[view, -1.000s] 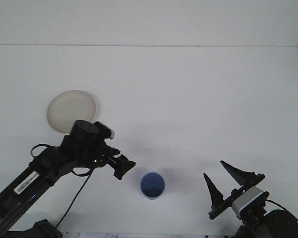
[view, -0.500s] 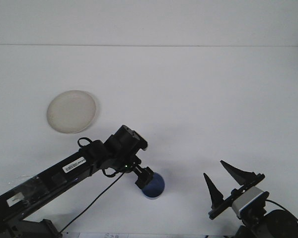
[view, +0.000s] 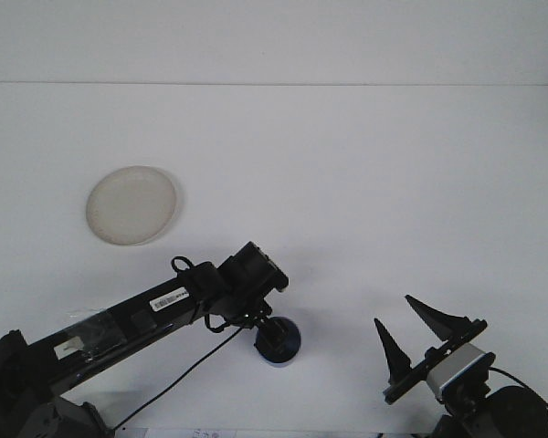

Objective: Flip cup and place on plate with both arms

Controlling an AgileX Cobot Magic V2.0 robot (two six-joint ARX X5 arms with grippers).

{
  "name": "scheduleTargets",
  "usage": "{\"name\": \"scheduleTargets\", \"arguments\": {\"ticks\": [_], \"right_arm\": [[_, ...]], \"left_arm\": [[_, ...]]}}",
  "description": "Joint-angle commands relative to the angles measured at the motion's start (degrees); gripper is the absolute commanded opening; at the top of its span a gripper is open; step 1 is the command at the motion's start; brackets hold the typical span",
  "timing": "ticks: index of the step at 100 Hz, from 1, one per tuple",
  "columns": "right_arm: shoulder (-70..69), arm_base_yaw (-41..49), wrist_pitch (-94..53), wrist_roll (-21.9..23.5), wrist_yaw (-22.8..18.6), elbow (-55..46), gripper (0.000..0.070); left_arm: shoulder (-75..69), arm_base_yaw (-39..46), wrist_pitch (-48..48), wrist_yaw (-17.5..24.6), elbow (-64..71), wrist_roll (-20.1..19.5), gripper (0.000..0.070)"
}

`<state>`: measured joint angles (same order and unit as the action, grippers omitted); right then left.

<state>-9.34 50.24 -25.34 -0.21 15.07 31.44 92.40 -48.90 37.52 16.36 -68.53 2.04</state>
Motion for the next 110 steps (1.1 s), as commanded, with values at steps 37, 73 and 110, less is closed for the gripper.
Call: {"name": "scheduleTargets", "arguments": {"ticks": [37,73,110], "right_arm": [[-0.1,0.7,0.8,0.0,0.1,0.1,0.0426],[-0.1,0.7,0.8,0.0,0.1,0.1,0.0426],[-0.1,0.7,0.8,0.0,0.1,0.1,0.0426]], "left_arm": [[1.3,-1.3,4.9,-0.3,-4.9,-0.9,0.0006],[-1.5,4.3,21.1,-13.0,-22.8,-7.0,0.0005],[-1.9,33.0,18.9,-15.5,-34.3,-6.6,0.0005]]}}
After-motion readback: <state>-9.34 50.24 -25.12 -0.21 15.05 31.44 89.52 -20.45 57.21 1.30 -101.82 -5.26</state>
